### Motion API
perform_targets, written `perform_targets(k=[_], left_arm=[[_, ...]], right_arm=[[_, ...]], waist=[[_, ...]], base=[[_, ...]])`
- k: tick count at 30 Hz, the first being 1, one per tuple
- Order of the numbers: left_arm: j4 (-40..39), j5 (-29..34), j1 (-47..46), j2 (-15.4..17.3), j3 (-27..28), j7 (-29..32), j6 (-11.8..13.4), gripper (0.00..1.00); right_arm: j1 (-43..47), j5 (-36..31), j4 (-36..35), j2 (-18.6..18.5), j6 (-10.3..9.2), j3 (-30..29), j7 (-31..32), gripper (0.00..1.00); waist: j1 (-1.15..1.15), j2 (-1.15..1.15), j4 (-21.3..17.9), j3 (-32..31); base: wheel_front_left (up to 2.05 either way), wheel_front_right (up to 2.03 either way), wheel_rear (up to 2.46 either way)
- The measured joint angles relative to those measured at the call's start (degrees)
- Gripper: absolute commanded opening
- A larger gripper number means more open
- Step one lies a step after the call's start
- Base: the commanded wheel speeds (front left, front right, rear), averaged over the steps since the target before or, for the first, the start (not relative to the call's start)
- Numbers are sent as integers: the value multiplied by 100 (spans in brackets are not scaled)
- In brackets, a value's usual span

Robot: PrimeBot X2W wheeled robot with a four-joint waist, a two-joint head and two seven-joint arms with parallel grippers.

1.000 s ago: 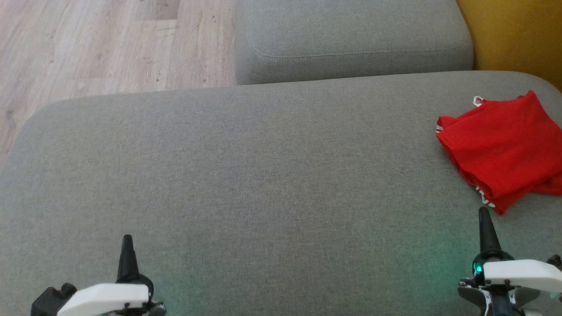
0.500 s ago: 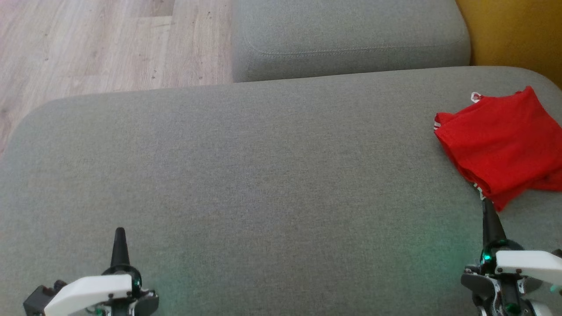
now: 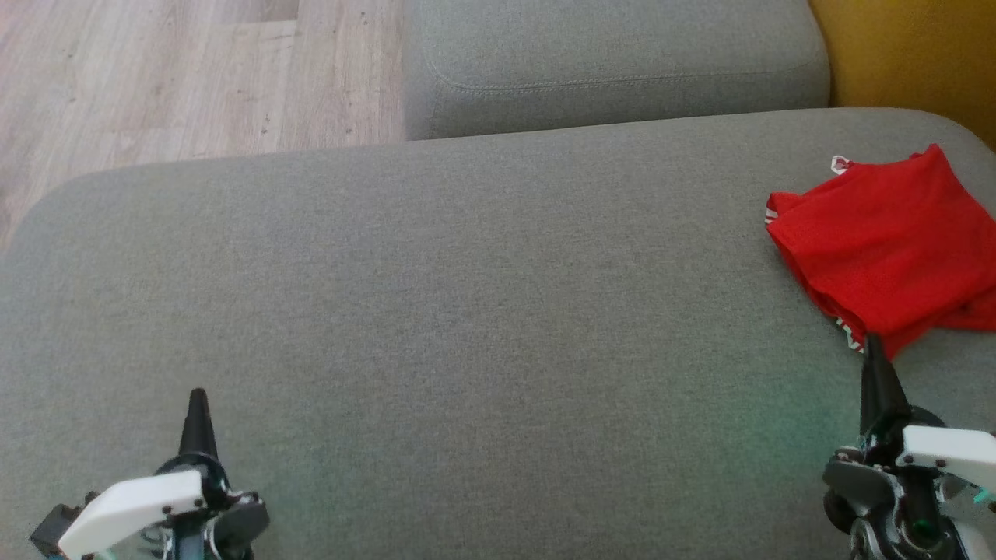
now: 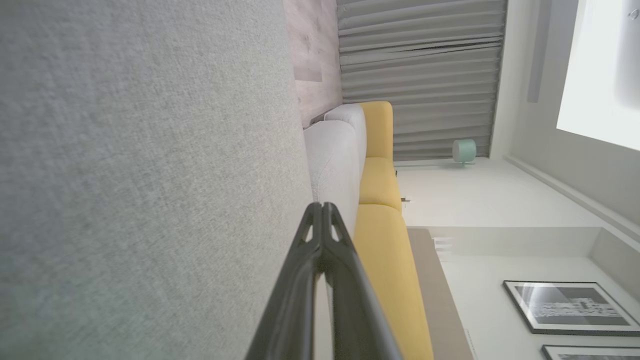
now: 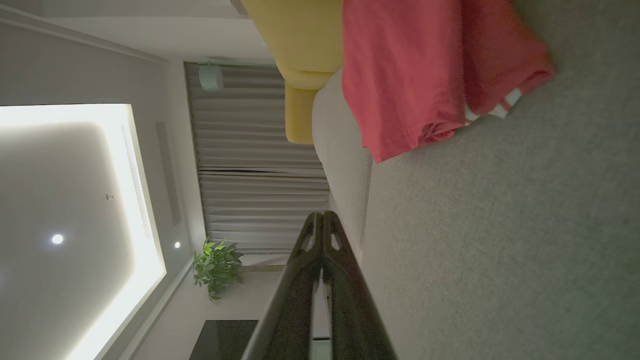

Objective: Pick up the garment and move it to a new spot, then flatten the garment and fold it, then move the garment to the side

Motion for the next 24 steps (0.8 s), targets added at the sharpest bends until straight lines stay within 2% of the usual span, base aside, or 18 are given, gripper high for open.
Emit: perform_targets(k=[6, 24], left_arm=[[46, -396, -114, -3, 111, 73, -73, 0], [56, -414, -143, -21, 147, 121, -73, 0]], right_arm=[[-115, 372, 7, -1, 0, -49, 94, 0], [-118, 396, 22, -1, 0, -80, 144, 0]], waist=[[0, 0, -23, 20], [0, 0, -23, 19]], base=[[0, 0, 0], [0, 0, 0]])
